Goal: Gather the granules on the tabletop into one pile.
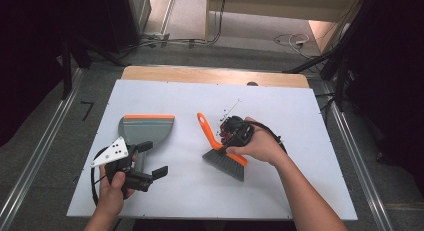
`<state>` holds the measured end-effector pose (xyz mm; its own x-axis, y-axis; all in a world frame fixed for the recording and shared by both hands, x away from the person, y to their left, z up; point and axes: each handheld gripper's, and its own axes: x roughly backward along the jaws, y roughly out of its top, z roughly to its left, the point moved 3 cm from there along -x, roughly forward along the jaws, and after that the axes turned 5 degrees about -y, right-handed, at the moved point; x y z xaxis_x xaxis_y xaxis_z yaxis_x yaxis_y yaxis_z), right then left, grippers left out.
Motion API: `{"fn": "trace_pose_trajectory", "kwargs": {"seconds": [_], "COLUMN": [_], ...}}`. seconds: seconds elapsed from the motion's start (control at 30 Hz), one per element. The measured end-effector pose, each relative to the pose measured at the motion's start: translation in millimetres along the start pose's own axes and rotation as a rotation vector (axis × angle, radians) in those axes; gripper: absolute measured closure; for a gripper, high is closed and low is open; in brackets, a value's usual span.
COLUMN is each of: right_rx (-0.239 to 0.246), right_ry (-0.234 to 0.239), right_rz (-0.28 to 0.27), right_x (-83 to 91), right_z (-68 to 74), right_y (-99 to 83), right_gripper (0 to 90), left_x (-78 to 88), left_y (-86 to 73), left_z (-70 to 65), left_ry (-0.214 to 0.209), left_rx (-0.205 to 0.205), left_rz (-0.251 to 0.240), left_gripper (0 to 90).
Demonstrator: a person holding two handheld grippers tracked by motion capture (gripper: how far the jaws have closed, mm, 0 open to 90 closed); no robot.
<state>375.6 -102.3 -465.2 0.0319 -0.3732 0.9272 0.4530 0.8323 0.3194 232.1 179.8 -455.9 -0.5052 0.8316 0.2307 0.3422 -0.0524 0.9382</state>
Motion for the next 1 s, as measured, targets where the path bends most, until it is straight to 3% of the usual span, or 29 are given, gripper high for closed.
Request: {"fn": "trace_pose_trajectory", "kwargs": {"seconds": [0.3, 0.5, 1.0], "right_rx": [-0.024, -0.039, -0.067], "right_ry": [0.033, 0.028, -0.028], "right_rz": [0.010, 0.015, 0.000], "right_x": [-6.3, -7.1, -0.3], "right_z": [-25.6, -43.2, -72.2], "right_y": [6.6, 13.3, 21.3], "right_gripper": [67.7, 67.6, 67.5], "left_x": [-0.3, -0.6, 1.6], "left_y": [-0.1, 0.0, 0.2], "left_z": [-0.8, -2.0, -1.2], "left_ry": [0.000, -0.002, -0.001], "left_rx": [-0.002, -0.006, 0.000], "left_rz": [0.004, 0.004, -0.004], "left_gripper": [0.3, 0.3, 0.3]}}
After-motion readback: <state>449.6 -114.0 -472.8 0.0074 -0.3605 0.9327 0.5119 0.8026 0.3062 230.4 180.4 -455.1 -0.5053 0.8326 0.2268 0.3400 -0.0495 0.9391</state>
